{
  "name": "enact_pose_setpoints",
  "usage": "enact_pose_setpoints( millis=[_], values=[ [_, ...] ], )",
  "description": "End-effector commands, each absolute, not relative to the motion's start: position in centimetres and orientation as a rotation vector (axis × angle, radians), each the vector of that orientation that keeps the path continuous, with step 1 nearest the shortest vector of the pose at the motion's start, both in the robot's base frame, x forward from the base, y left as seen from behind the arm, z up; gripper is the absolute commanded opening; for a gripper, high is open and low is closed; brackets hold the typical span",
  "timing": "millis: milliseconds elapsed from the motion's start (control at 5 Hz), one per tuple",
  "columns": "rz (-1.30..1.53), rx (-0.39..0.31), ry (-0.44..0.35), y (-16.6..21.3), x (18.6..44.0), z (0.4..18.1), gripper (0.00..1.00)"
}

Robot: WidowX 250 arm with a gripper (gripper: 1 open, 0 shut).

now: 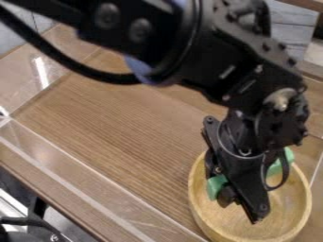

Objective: Put the green block in the brown bowl

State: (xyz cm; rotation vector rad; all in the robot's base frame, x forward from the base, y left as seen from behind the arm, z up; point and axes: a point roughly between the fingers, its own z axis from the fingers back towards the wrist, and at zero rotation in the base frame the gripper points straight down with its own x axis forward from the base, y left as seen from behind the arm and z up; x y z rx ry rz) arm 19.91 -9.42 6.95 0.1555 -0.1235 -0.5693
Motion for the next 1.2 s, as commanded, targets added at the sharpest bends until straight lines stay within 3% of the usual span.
enact_pose_setpoints(
  millis=[0, 800, 1000],
  values=[
    [-0.540, 0.127, -0.147, -8.9, 21.0, 7.1, 1.00],
    [-0.523, 0.078, -0.135, -8.6, 22.4, 3.5, 1.00],
    [-0.511, 0.070, -0.131, -8.7, 22.4, 3.5, 0.00]
  ],
)
